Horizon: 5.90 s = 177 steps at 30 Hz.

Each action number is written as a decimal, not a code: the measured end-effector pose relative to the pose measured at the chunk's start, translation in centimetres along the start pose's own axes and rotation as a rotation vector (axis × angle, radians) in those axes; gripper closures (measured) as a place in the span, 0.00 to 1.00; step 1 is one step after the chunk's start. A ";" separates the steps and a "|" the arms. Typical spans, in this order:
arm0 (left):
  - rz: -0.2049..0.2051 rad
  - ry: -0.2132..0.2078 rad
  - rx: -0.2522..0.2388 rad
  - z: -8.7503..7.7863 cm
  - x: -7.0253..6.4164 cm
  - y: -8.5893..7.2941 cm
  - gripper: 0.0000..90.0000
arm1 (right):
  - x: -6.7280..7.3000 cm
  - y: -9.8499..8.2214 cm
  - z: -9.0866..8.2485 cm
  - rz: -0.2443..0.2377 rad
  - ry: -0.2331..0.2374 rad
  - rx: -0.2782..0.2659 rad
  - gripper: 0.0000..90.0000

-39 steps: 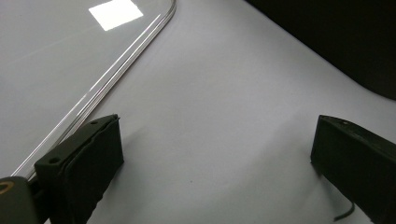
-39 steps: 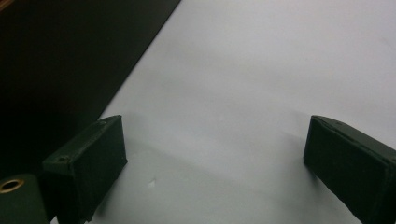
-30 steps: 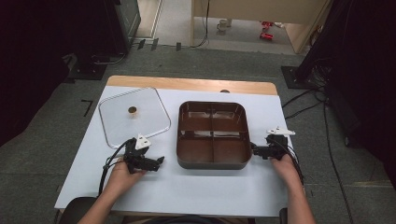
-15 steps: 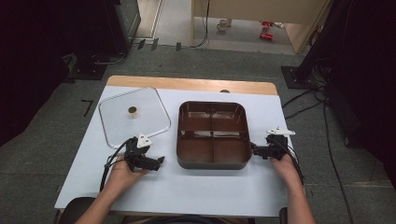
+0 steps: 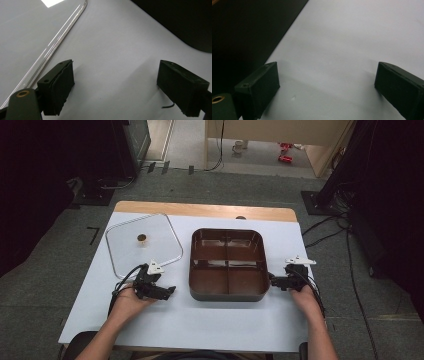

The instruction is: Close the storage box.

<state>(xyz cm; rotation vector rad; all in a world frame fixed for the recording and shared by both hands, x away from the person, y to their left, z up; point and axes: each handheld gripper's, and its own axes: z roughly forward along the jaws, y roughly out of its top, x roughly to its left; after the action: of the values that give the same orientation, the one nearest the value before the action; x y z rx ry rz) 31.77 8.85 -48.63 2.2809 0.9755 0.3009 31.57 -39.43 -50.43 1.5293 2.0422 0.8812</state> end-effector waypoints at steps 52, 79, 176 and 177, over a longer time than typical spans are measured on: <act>-0.080 0.073 -0.104 -1.2 8.1 4.8 0.34 | 0.0 0.0 0.0 0.000 0.000 -0.001 0.06; -0.191 0.178 -0.145 -0.4 14.2 4.6 0.40 | 0.0 0.0 0.0 0.000 0.000 0.000 0.06; -0.071 0.032 -0.142 -4.4 3.8 12.1 0.66 | 0.0 0.0 0.0 -0.003 0.000 0.000 0.06; -0.071 0.032 -0.142 -4.4 3.8 12.1 0.66 | 0.0 0.0 0.0 -0.003 0.000 0.000 0.06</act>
<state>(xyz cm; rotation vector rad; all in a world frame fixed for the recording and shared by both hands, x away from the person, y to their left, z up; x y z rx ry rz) 39.40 7.27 -37.72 2.1145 1.0164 0.3652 31.57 -39.41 -50.45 1.5258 2.0437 0.8798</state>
